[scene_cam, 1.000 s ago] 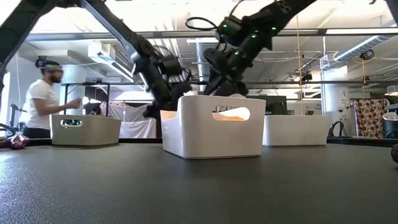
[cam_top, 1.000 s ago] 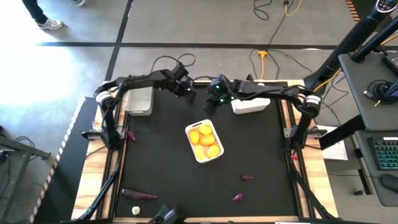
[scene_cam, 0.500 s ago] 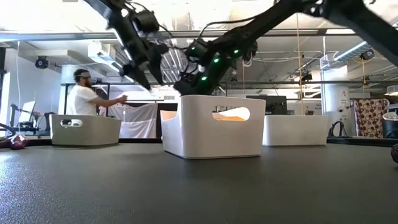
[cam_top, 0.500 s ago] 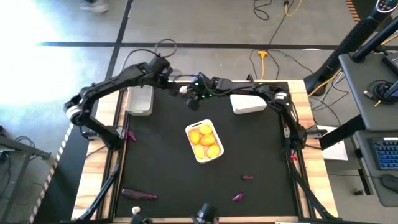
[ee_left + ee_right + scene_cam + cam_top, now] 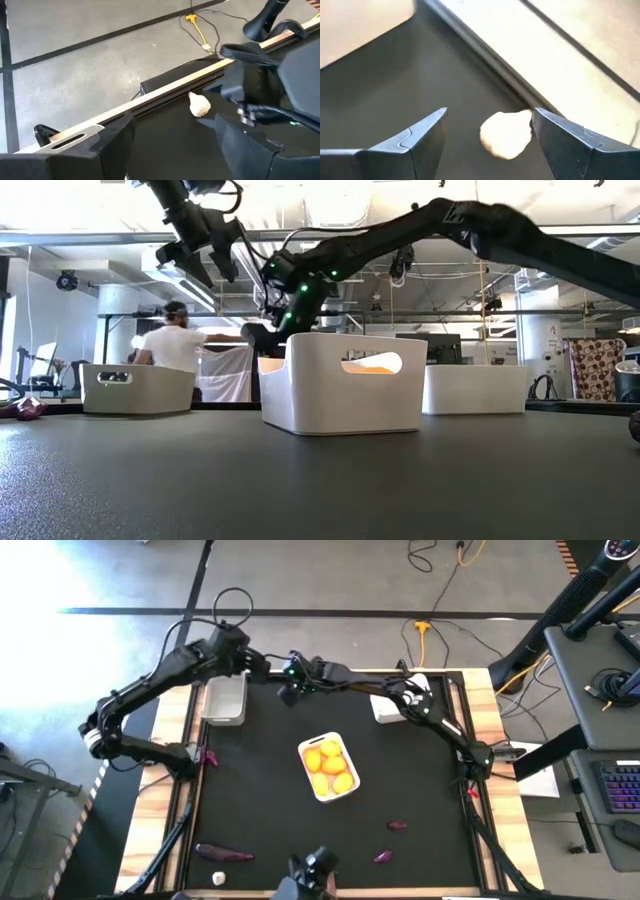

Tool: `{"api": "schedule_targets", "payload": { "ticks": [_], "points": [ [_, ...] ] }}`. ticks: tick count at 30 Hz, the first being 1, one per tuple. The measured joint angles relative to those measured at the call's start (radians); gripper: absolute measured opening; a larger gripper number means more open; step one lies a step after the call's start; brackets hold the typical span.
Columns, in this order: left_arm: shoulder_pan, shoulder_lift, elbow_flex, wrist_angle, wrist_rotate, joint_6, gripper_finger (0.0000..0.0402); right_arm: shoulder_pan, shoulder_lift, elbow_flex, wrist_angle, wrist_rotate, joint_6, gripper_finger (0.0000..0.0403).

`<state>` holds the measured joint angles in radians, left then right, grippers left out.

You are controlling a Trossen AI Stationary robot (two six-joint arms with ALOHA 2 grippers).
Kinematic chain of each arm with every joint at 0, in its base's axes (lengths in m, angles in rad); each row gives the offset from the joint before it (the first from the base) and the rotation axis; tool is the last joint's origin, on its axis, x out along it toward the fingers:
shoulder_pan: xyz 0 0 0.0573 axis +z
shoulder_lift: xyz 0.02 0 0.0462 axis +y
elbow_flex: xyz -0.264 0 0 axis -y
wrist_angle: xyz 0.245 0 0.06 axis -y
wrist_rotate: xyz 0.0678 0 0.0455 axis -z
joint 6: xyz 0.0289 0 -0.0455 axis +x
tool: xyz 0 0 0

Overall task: Sort produce into baskets
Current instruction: Put the garlic into the top white bin

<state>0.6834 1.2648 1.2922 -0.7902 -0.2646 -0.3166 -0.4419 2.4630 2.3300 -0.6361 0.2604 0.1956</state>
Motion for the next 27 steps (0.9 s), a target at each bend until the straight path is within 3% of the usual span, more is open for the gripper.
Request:
{"api": "schedule_targets", "payload": {
  "ticks": [6,13,21,27],
  "points": [
    [-0.002,0.013,0.003,-0.005,0.04,-0.028,0.0255,-0.031,0.046,0.024,-0.033,-0.003,0.082,0.0248],
    [0.01,-0.013,0.004,0.005,0.055,-0.026,0.0255,-0.063,0.091,0.028,-0.049,-0.174,0.209,0.0229],
    [0.027,-0.063,0.038,0.005,0.049,-0.015,0.0255,-0.063,0.1,0.023,-0.088,-0.248,0.212,0.0218],
    [0.027,-0.107,0.091,0.006,0.046,0.005,0.0255,-0.061,0.1,0.023,-0.083,-0.298,0.211,0.018]
  ]
}}
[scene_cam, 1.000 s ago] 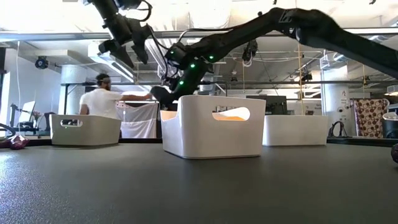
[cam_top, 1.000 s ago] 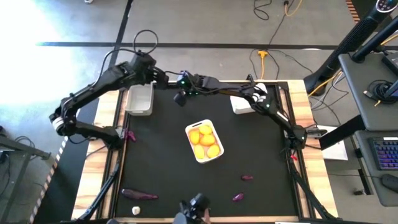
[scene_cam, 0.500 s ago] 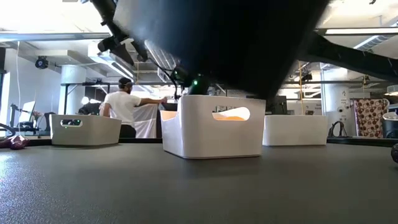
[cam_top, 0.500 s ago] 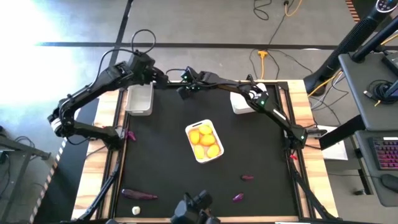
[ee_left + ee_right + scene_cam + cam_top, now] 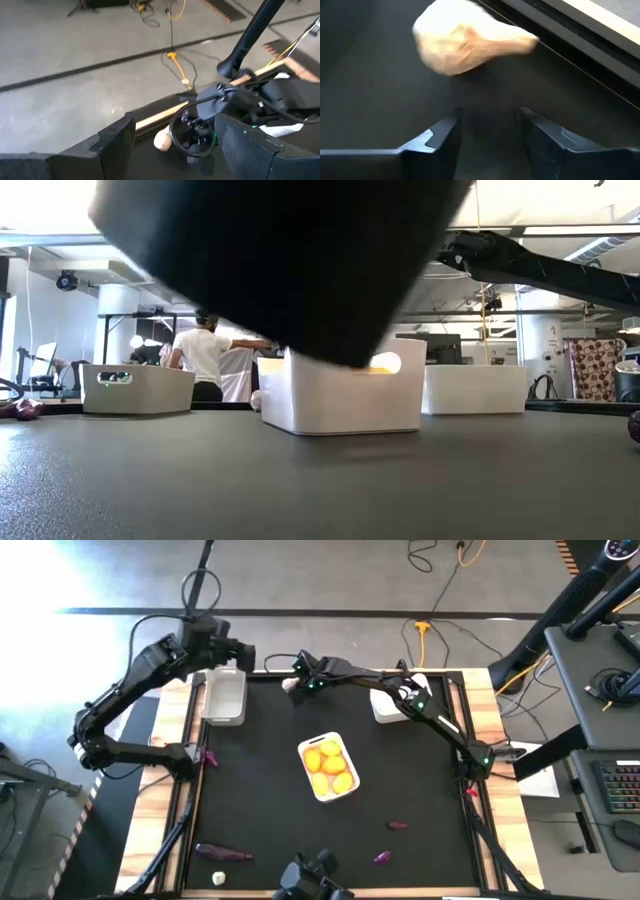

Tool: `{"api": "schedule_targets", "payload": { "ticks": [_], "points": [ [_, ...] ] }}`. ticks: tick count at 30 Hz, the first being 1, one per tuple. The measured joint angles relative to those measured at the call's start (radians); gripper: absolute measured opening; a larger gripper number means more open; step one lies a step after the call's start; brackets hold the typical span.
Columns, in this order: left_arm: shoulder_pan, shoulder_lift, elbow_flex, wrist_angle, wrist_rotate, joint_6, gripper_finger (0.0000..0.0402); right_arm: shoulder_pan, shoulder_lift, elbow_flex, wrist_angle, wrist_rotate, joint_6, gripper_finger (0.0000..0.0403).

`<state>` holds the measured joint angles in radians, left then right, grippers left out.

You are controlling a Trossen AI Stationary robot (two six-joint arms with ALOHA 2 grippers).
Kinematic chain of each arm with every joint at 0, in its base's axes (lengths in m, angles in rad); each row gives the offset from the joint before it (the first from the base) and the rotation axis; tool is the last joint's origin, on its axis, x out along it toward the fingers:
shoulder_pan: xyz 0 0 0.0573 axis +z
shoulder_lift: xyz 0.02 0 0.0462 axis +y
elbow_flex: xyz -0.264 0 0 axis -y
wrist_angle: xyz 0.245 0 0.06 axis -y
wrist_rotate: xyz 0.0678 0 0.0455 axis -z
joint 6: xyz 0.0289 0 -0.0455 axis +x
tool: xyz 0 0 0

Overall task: Sort produce into baskets
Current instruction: Put the garlic into the top white bin

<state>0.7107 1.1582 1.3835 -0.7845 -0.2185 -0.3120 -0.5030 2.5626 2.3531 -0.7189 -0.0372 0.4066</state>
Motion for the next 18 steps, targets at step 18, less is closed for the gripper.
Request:
{"api": "schedule_targets", "payload": {
  "ticks": [18],
  "points": [
    [0.0,-0.034,0.043,-0.063,-0.008,0.017,0.0255,0.004,-0.077,0.001,-0.122,-0.151,-0.422,0.0206]
  ]
}}
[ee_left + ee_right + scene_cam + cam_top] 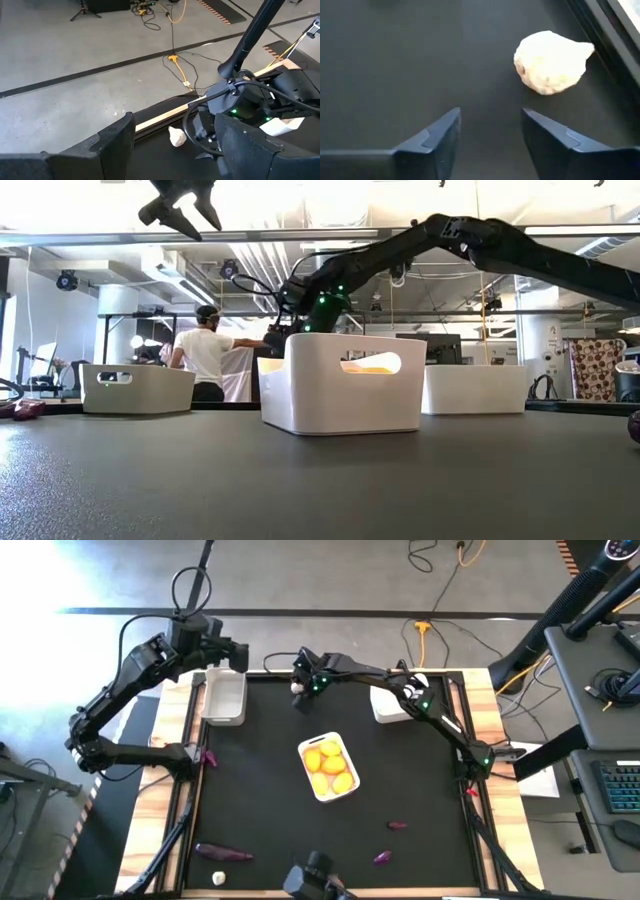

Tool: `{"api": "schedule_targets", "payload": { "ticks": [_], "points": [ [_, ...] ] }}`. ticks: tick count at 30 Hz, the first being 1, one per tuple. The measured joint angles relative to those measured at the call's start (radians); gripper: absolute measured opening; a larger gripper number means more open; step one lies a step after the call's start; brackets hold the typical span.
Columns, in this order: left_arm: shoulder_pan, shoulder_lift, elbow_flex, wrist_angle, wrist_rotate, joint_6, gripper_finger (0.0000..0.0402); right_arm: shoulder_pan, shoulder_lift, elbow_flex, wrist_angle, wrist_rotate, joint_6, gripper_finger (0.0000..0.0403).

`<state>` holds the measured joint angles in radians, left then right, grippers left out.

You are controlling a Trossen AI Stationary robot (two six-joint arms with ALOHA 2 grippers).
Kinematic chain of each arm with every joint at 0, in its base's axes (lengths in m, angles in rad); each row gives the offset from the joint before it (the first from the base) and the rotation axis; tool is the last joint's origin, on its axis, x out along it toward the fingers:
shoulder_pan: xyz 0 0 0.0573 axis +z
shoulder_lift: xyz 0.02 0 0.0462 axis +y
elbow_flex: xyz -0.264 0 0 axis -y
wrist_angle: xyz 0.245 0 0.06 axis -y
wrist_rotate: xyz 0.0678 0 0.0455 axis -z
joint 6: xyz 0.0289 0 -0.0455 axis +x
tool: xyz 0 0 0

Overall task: Sort produce into baskets
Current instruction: Put the garlic into the top white bin

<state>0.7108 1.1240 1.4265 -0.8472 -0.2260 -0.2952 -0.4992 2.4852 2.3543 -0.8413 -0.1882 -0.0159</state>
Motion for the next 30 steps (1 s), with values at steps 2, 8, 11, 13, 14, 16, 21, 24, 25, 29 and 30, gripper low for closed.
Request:
{"api": "schedule_targets", "payload": {
  "ticks": [2,8,11,13,14,16,21,24,25,29,30],
  "points": [
    [0.0,0.0,0.0,0.0,0.0,0.007,0.0255,0.0,-0.002,0.0,0.003,0.011,-0.087,0.0228],
    [0.0,0.0,0.0,0.0,0.0,0.025,0.0255,0.002,0.0,0.0,0.177,0.034,-0.303,0.0287],
    [0.0,0.0,0.0,0.0,0.0,0.029,0.0255,0.004,0.028,0.0,0.286,0.081,-0.272,0.0303],
    [0.0,0.0,-0.001,0.0,0.0,0.033,0.0255,0.003,0.054,0.0,0.304,0.084,-0.192,0.0305],
    [0.0,0.0,-0.001,0.0,0.0,0.033,0.0255,0.002,0.062,-0.001,0.307,0.095,-0.181,0.0305],
    [0.0,0.001,-0.001,0.0,0.0,0.033,0.0255,0.001,0.07,-0.001,0.289,0.161,-0.175,0.0301],
    [0.0,0.002,-0.002,0.0,0.0,0.051,0.0255,-0.002,0.072,-0.001,0.276,0.137,-0.224,0.0286],
    [0.001,0.002,-0.002,0.001,0.0,0.053,0.0255,-0.001,0.072,-0.001,0.277,0.129,-0.269,0.0276],
    [0.001,0.002,-0.002,0.001,0.0,0.056,0.0255,-0.001,0.072,-0.001,0.277,0.129,-0.274,0.0273],
    [0.001,0.002,-0.002,0.001,-0.001,0.069,0.0255,-0.001,0.072,-0.001,0.288,0.136,-0.283,0.0263],
    [0.001,0.002,-0.002,0.001,-0.001,0.069,0.0255,-0.001,0.072,-0.001,0.296,0.136,-0.284,0.026]
  ]
}}
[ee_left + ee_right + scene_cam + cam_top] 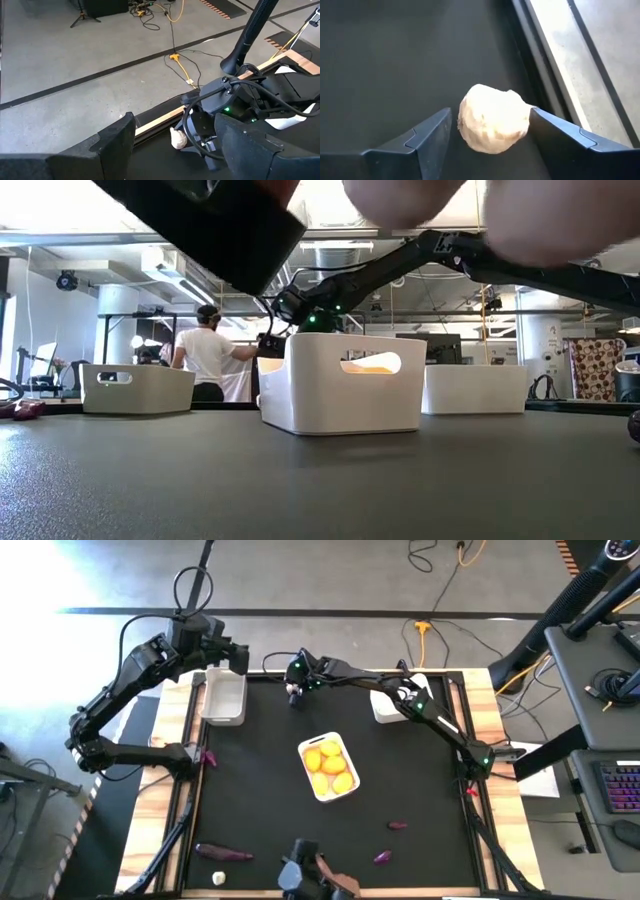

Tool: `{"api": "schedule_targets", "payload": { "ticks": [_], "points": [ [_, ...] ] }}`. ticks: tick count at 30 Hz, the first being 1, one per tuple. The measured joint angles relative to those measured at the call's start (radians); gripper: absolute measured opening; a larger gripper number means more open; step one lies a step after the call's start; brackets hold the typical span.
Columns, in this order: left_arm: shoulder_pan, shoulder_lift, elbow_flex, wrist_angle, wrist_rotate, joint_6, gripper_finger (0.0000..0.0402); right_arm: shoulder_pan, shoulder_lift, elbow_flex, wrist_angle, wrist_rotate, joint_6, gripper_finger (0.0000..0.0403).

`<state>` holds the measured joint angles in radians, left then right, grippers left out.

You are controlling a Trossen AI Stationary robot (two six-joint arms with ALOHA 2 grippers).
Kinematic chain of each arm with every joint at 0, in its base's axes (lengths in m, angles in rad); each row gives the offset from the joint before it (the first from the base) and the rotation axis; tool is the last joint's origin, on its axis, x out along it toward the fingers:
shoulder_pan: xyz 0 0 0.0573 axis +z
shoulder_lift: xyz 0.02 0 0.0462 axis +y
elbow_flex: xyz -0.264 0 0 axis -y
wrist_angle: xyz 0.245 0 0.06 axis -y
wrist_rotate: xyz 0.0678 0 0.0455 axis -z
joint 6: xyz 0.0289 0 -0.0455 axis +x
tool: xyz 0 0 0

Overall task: Sort produce into baskets
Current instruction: Put the garlic into the top white bin

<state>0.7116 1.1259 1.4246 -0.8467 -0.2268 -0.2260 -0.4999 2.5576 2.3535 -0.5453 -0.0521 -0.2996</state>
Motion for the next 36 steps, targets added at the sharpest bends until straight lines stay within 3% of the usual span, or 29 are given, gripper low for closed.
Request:
{"api": "schedule_targets", "payload": {
  "ticks": [7,19,24,30,36],
  "points": [
    [0.0,0.0,0.0,0.0,0.0,0.001,0.0255,0.0,0.0,-0.002,0.005,0.0,-0.022,0.0236],
    [0.0,0.002,0.0,0.001,0.0,0.001,0.0255,0.003,0.0,-0.004,0.005,0.0,-0.002,0.0154],
    [0.0,0.002,0.0,0.001,0.0,0.001,0.0255,0.015,-0.002,-0.004,-0.011,0.0,0.003,0.0148],
    [-0.001,0.002,0.0,0.001,-0.001,0.006,0.0255,0.027,-0.048,0.001,-0.197,-0.009,0.004,0.0151],
    [-0.001,0.002,0.0,0.001,-0.007,0.08,0.0255,0.029,-0.188,0.001,-0.492,-0.034,-0.035,0.0143]
  ]
}}
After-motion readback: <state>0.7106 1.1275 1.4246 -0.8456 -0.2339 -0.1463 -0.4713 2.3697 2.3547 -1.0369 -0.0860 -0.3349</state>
